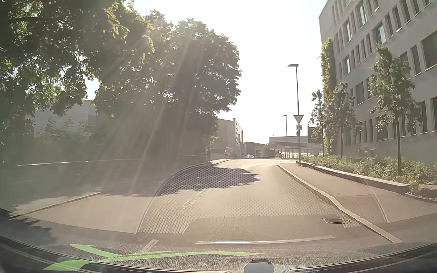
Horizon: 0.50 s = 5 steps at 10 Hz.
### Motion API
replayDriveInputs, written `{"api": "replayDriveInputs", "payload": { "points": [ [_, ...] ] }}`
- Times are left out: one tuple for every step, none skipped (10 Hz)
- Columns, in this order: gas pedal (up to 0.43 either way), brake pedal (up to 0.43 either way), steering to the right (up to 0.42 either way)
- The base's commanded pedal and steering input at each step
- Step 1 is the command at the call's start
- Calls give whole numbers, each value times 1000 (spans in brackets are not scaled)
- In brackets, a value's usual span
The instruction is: Follow the waypoints while adhering to traffic rules and regulations
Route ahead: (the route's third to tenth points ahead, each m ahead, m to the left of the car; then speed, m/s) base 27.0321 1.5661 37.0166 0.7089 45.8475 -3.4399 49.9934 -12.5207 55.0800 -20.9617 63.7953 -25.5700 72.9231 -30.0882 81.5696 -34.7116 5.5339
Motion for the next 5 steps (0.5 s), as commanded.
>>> {"api": "replayDriveInputs", "payload": {
  "points": [
    [8,0,46],
    [0,0,46],
    [0,0,46],
    [0,0,39],
    [0,0,29]
  ]
}}
